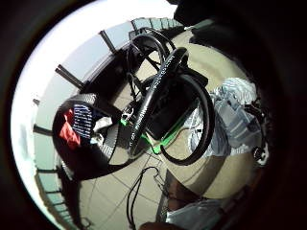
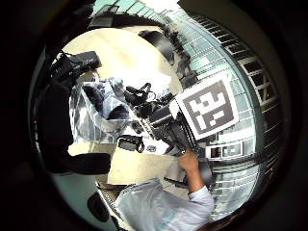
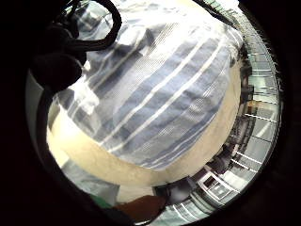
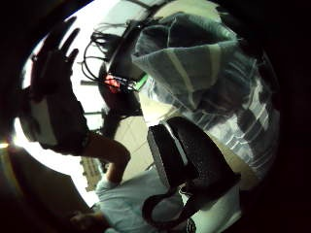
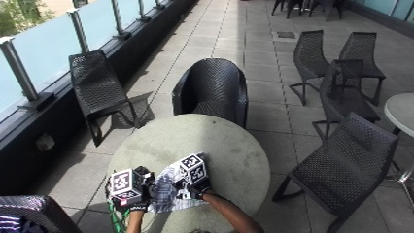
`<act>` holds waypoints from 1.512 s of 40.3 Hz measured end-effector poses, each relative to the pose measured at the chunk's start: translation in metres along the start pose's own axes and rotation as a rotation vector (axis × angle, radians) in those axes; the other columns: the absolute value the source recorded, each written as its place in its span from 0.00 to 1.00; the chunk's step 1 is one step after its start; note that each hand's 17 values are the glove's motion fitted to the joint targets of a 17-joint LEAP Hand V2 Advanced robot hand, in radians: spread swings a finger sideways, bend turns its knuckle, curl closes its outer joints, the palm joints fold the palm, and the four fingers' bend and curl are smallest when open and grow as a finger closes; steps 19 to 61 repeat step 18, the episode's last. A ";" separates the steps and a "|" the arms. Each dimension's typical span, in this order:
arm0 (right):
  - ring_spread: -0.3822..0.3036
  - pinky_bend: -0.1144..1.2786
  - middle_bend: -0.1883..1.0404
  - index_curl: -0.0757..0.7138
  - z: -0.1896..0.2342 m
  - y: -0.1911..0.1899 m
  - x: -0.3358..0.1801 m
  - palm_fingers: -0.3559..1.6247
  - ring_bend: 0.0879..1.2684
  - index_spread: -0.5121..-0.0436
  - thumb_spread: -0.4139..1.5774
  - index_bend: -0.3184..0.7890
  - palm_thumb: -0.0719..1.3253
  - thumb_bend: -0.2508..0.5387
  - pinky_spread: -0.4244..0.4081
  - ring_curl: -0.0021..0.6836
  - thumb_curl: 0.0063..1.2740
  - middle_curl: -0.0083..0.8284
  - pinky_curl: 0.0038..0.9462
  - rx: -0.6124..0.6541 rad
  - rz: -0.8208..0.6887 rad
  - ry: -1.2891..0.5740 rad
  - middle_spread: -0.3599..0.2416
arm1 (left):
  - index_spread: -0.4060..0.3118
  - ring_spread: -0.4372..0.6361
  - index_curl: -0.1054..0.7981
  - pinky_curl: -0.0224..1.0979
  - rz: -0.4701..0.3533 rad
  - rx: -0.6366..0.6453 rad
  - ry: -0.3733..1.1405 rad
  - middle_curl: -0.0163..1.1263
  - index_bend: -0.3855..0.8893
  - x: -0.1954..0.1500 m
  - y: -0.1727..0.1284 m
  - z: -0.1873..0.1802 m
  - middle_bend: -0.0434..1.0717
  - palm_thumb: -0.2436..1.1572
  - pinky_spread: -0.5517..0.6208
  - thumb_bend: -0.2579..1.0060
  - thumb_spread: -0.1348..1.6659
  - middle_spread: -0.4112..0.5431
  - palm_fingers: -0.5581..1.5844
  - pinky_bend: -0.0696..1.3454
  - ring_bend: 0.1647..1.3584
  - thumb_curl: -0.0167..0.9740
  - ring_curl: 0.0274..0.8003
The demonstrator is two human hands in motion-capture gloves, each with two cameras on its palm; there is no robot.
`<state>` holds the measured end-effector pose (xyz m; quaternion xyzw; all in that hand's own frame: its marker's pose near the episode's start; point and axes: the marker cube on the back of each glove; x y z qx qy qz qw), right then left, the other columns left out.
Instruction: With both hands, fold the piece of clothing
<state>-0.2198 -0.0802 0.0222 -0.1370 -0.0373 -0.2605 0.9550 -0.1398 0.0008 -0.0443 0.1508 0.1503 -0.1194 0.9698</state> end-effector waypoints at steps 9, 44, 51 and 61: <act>0.52 0.56 0.36 0.48 -0.020 0.070 0.117 0.33 0.28 0.37 0.78 0.43 0.37 0.27 0.60 0.55 0.29 0.52 0.43 -0.007 0.402 0.456 0.42 | 0.47 0.61 0.44 0.30 0.126 -0.023 -0.111 0.34 0.41 0.045 0.004 0.026 0.21 0.55 0.86 0.33 0.95 0.43 0.41 0.39 0.37 0.30 0.36; 0.66 0.48 0.32 0.51 -0.061 0.147 0.158 0.28 0.17 0.33 0.86 0.45 0.44 0.35 0.73 0.44 0.27 0.49 0.37 0.308 0.624 0.246 0.46 | 0.45 0.61 0.44 0.29 0.259 -0.054 -0.136 0.34 0.42 0.101 0.015 0.042 0.20 0.54 0.88 0.33 0.95 0.39 0.40 0.37 0.38 0.31 0.36; 0.66 0.48 0.32 0.51 -0.061 0.147 0.158 0.28 0.17 0.33 0.86 0.45 0.44 0.35 0.73 0.44 0.27 0.49 0.37 0.308 0.624 0.246 0.46 | 0.45 0.61 0.44 0.29 0.259 -0.054 -0.136 0.34 0.42 0.101 0.015 0.042 0.20 0.54 0.88 0.33 0.95 0.39 0.40 0.37 0.38 0.31 0.36; 0.66 0.48 0.32 0.51 -0.061 0.147 0.158 0.28 0.17 0.33 0.86 0.45 0.44 0.35 0.73 0.44 0.27 0.49 0.37 0.308 0.624 0.246 0.46 | 0.45 0.61 0.44 0.29 0.259 -0.054 -0.136 0.34 0.42 0.101 0.015 0.042 0.20 0.54 0.88 0.33 0.95 0.39 0.40 0.37 0.38 0.31 0.36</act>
